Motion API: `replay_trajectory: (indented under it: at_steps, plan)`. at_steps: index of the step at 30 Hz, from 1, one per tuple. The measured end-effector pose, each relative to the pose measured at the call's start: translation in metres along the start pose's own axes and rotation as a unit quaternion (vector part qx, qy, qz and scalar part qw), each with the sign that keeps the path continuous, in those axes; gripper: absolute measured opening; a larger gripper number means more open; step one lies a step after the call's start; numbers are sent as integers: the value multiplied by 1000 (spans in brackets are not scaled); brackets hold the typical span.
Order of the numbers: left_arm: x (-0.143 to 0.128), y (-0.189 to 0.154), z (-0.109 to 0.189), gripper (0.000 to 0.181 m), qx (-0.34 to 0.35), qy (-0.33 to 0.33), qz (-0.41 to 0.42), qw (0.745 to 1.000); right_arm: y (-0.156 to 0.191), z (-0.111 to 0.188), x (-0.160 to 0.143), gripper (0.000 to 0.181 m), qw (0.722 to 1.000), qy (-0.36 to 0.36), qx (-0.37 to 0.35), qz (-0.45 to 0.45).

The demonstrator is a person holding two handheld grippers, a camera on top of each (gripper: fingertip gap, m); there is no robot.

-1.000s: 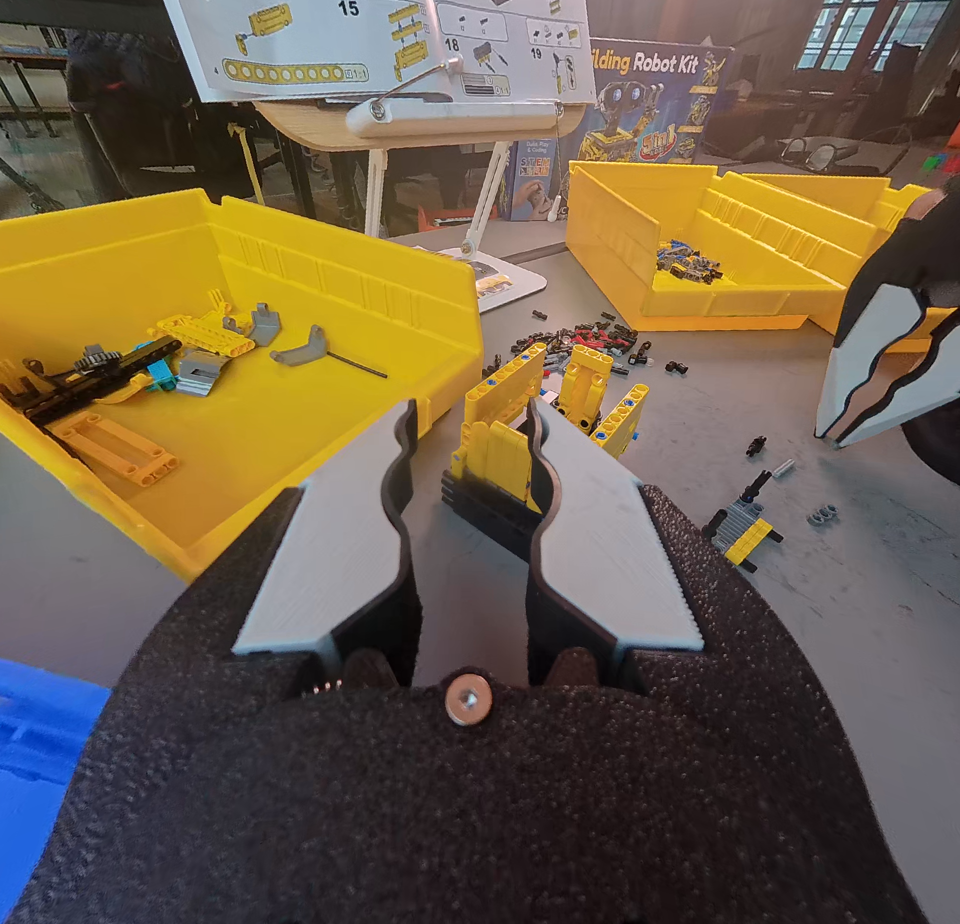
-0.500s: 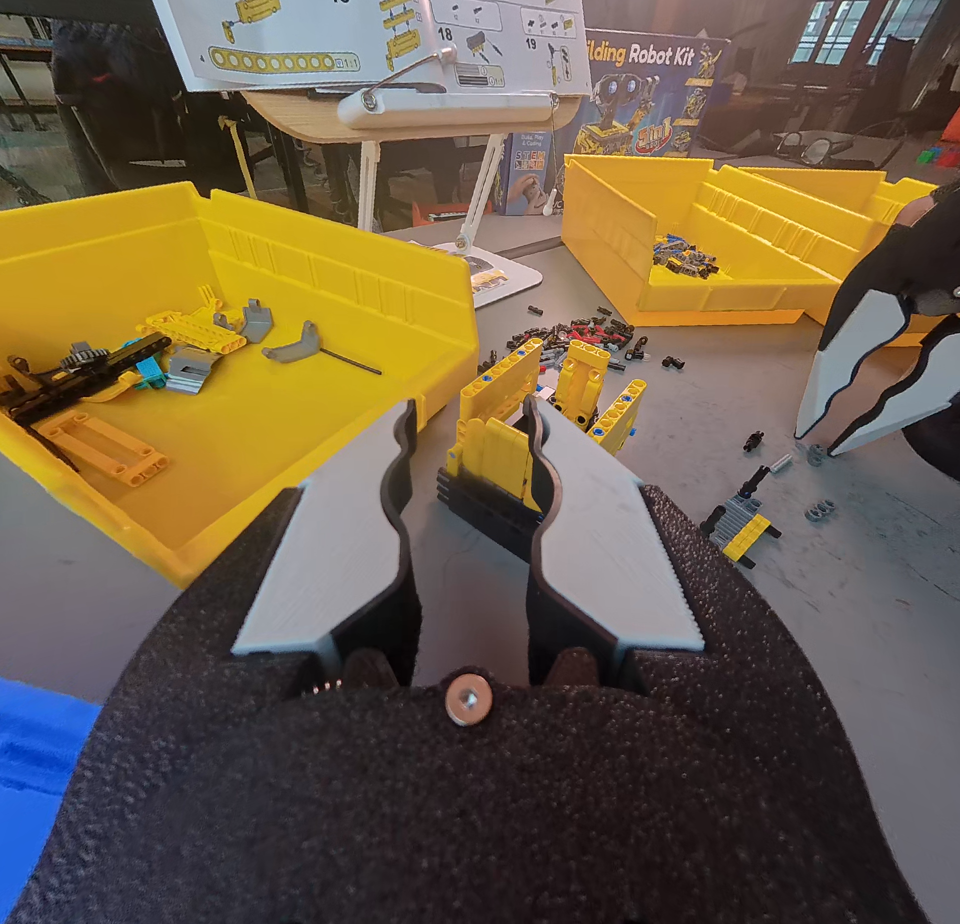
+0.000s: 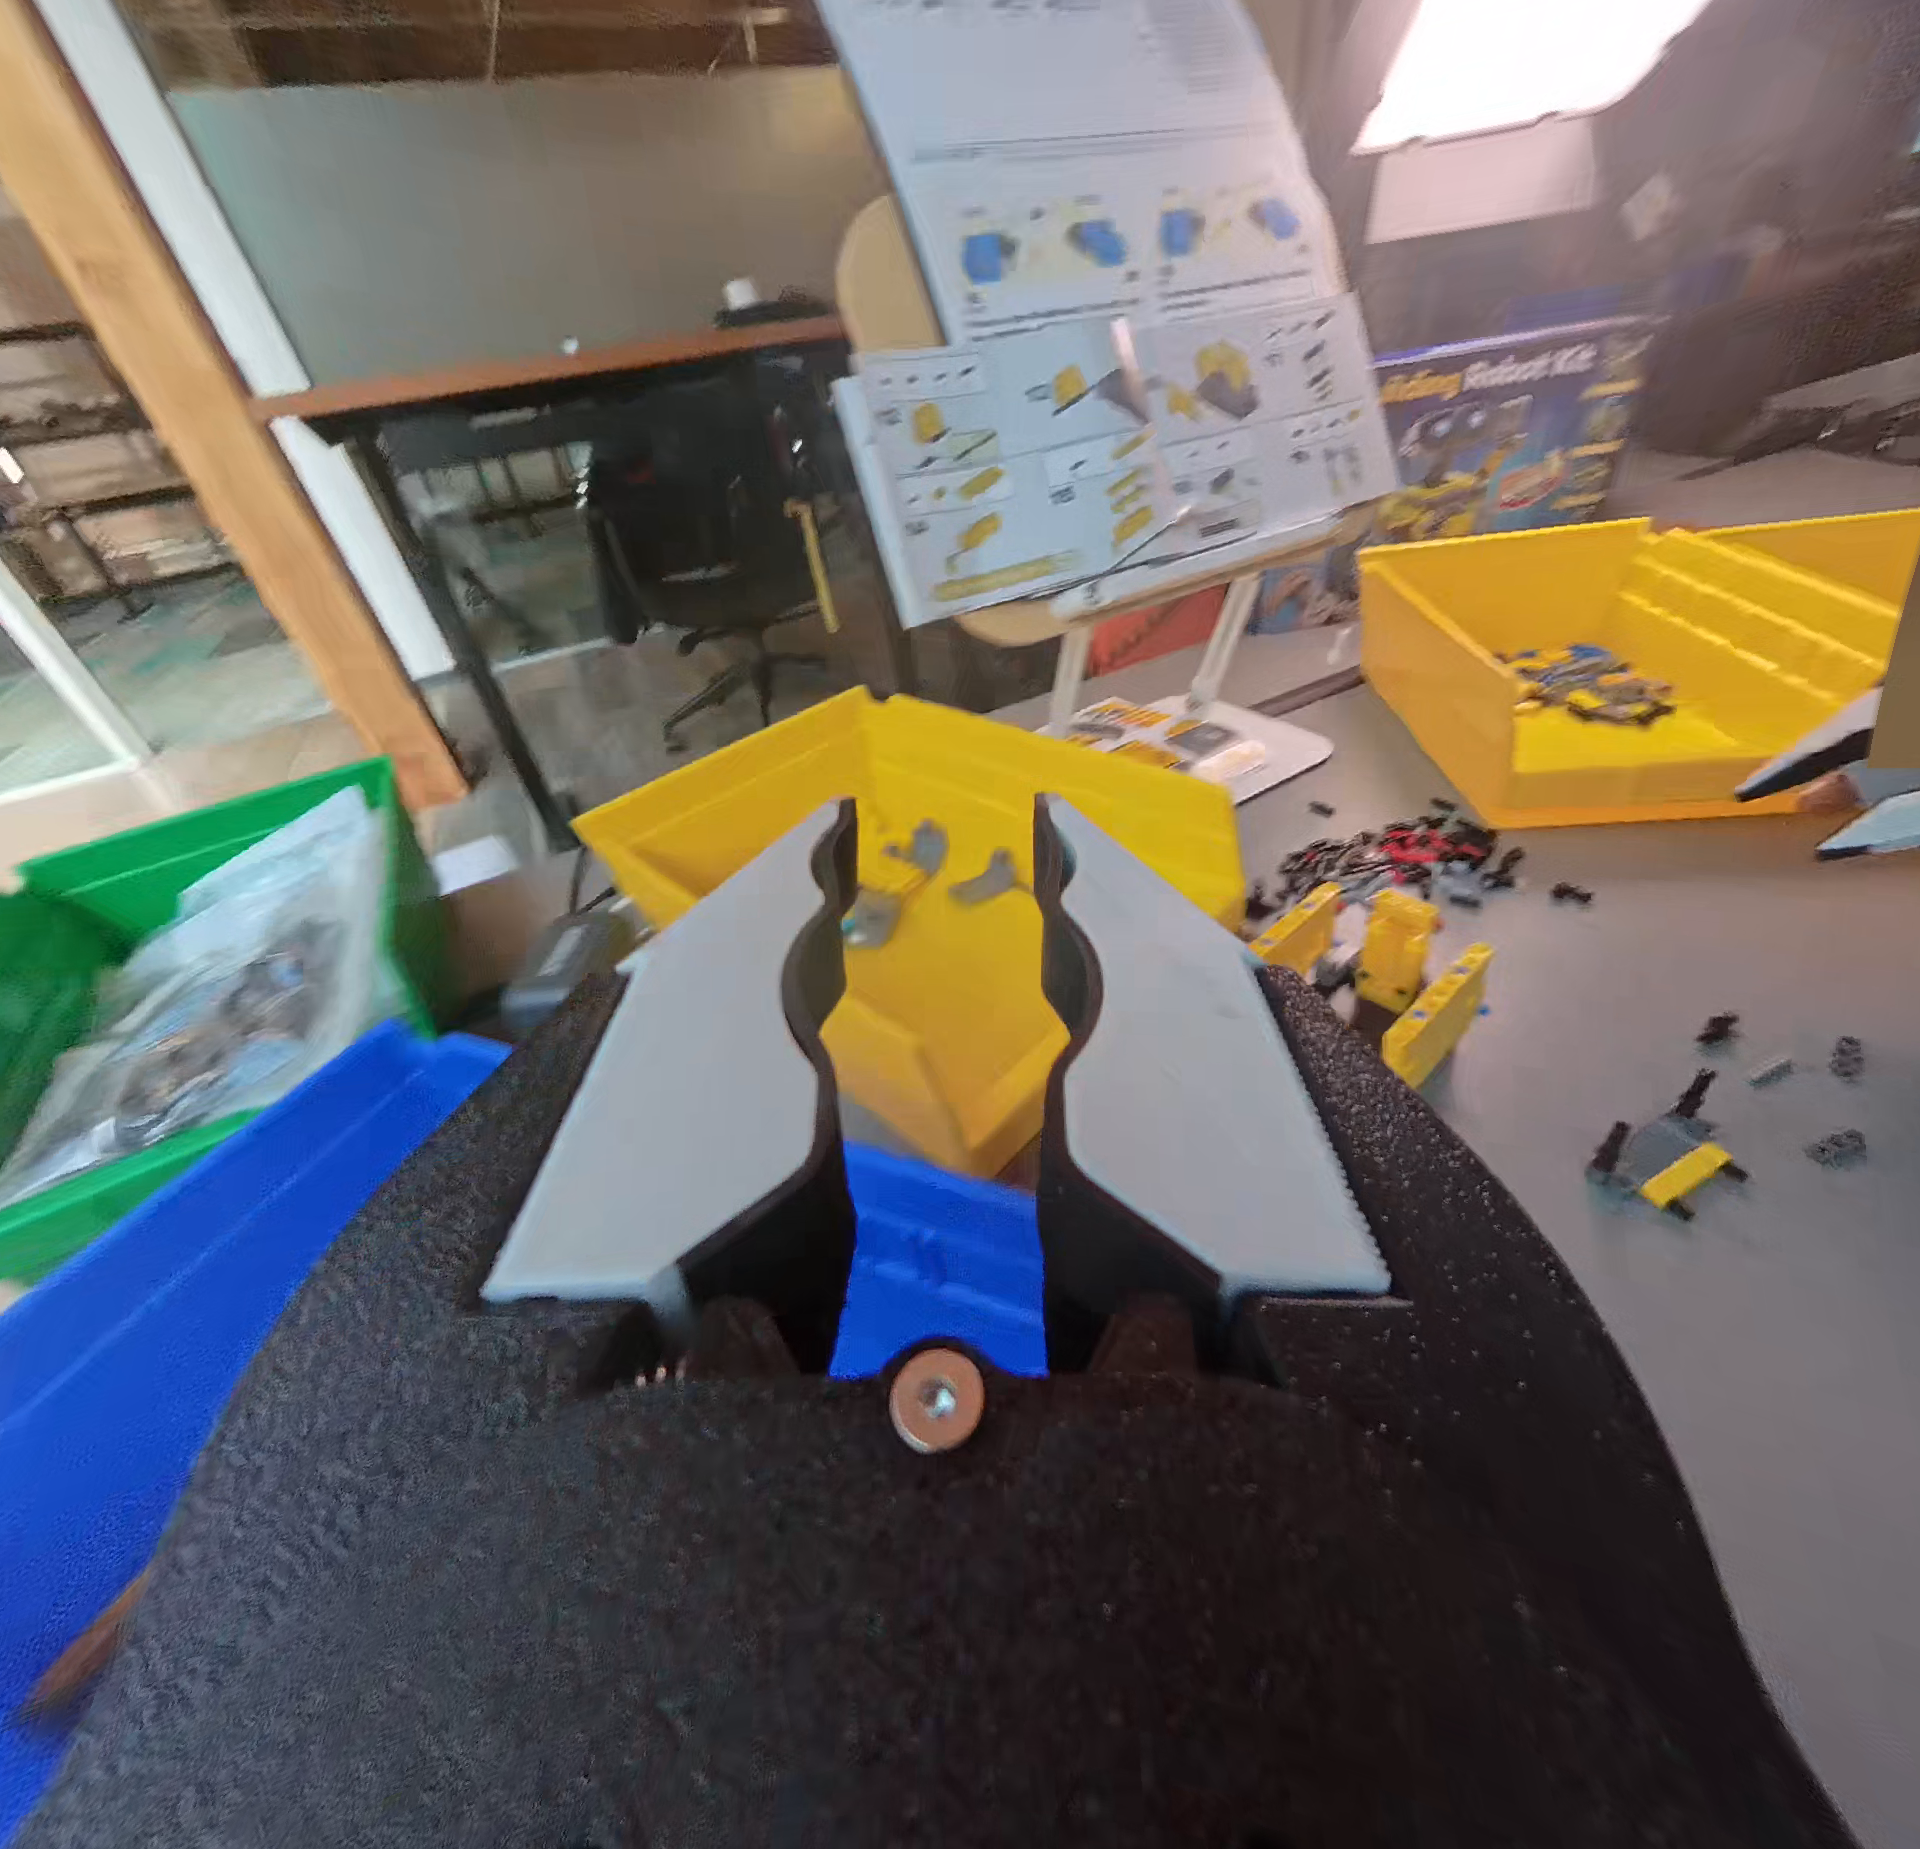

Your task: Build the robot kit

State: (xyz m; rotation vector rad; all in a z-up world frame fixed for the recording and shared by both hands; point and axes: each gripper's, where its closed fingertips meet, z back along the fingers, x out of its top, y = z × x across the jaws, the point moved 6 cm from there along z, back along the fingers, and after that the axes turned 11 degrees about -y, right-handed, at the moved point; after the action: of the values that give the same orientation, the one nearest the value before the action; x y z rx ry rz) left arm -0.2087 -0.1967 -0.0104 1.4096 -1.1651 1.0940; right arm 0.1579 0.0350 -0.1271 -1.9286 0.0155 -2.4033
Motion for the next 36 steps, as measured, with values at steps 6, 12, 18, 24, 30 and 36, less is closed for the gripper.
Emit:
replay_trajectory:
  at_steps: [6,12,18,24,30,36]
  plan:
    - [-39,110,33,33,-50,350,-38,935,-3,5,-15,29,999,-44,-15,-24]
    - [-123,127,56,23,-184,639,-137,734,1,2,-16,28,999,-34,-11,1]
    - [-153,111,69,26,-256,708,-203,626,-2,6,-16,26,999,-42,-21,-6]
    - [-173,112,73,20,-261,732,-250,578,-1,4,-17,25,999,-35,-19,-2]
    - [-177,112,74,14,-275,739,-236,569,-1,4,-19,25,999,-31,-18,-2]
    - [-171,118,75,9,-276,736,-223,576,1,2,-19,25,1000,-26,-13,0]
